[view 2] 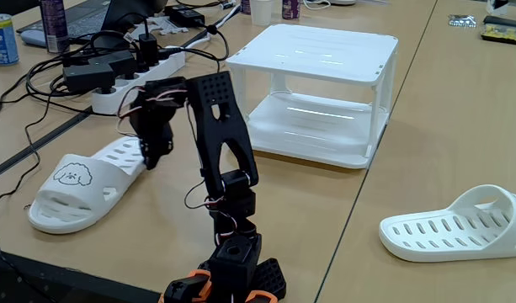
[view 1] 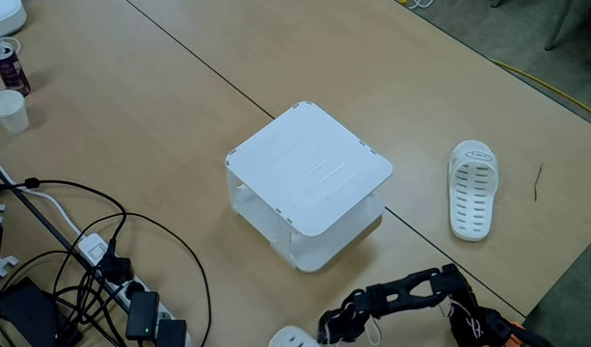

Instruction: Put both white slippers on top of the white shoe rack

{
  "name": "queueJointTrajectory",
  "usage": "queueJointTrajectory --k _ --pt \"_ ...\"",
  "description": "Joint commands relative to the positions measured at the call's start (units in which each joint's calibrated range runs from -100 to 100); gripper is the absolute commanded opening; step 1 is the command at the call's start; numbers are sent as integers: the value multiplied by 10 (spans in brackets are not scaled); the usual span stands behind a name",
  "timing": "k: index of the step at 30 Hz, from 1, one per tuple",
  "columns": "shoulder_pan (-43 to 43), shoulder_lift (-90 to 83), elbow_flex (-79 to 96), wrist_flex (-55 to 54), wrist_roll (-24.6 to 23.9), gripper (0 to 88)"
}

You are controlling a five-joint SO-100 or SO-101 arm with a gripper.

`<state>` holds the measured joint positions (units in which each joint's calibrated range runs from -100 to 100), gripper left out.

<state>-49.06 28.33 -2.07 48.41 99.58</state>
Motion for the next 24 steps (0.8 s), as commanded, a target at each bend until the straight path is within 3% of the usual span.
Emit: queueJointTrajectory --k 1,13,24 --pt "-11 26 -121 -6 4 8" --pt "-16 50 -263 3 4 8" --pt "-18 -180 -57 3 4 8"
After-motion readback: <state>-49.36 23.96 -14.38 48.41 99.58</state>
